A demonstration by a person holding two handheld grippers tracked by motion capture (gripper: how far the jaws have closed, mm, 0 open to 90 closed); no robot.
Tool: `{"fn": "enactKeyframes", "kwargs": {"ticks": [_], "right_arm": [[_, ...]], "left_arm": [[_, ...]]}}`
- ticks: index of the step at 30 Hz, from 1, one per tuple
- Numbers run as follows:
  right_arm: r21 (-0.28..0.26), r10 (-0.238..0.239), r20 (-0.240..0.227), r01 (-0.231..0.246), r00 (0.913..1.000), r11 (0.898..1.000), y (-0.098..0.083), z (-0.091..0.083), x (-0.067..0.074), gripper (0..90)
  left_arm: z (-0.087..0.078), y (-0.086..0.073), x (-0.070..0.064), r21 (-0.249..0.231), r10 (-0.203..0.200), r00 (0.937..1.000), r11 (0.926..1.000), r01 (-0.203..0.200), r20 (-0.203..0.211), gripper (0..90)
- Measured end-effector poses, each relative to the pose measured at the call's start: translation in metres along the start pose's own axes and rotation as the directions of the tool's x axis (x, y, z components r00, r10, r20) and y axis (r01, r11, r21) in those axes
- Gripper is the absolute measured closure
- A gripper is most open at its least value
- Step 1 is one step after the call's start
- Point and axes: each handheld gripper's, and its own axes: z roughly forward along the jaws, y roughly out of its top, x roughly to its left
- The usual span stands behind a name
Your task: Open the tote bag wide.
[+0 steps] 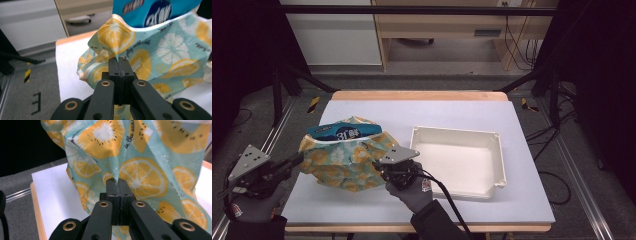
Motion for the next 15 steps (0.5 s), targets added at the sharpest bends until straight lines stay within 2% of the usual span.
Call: {"fn": "enactKeyframes", "kwargs": {"ticks": [3, 7, 15], "right_arm": [[0.016, 0.005, 0.003, -0.005, 1.0000, 1.000, -0.003, 0.002, -0.001, 90.0], [0.036, 0.022, 0.005, -0.022, 0.9997, 0.999, -0.010, 0.002, -0.004, 90.0], [0.072, 0.049, 0.024, -0.051, 0.9985, 0.996, -0.025, 0.004, -0.007, 89.9]], "left_arm": [[0.013, -0.008, 0.002, 0.041, -0.018, 0.9995, 0.9990, 0.017, 0.025, 90.0], [0.026, -0.016, 0.001, 0.087, -0.023, 0.9988, 0.9960, 0.020, 0.044, 90.0], [0.041, -0.031, -0.009, 0.122, -0.007, 0.9988, 0.9925, 0.001, 0.049, 90.0]]}}
